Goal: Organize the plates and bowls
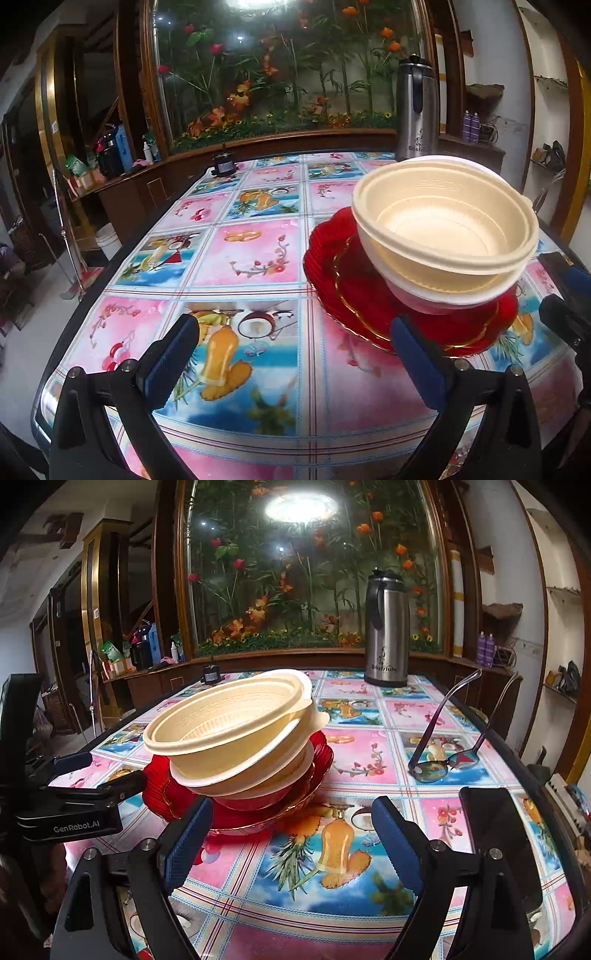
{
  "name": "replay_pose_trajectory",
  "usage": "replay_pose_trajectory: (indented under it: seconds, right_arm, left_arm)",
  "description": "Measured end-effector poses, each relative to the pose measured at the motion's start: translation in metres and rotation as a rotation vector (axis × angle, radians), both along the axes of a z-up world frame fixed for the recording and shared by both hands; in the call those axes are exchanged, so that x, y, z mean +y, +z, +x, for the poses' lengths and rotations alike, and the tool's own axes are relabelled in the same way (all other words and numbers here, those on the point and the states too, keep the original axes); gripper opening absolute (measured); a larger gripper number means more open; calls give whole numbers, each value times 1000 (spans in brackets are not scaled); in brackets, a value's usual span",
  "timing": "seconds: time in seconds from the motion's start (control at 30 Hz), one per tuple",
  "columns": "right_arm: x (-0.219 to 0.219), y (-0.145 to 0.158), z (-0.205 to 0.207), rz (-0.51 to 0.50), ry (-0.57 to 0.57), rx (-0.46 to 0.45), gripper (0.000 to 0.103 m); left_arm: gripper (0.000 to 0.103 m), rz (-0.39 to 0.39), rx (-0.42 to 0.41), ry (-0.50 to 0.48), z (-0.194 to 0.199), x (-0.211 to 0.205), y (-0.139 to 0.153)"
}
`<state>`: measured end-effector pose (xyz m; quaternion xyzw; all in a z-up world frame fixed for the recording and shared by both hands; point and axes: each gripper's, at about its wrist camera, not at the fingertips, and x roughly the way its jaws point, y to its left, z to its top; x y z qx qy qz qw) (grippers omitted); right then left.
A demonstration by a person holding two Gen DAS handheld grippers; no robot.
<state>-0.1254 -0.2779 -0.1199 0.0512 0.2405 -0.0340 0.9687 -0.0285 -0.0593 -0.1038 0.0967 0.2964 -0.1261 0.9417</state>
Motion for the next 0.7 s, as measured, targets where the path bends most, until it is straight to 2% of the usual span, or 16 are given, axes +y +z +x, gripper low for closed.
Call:
replay_pose_trajectory:
  seconds: [0.37, 0.7]
  right_arm:
    - [-2, -1, -1, 21, 9, -3, 90]
    - [-3, -1, -1, 38, 5, 2, 90]
  left_arm:
    - [103, 56, 6, 40, 5, -2, -3]
    - [103, 86, -5, 36, 3, -5, -4]
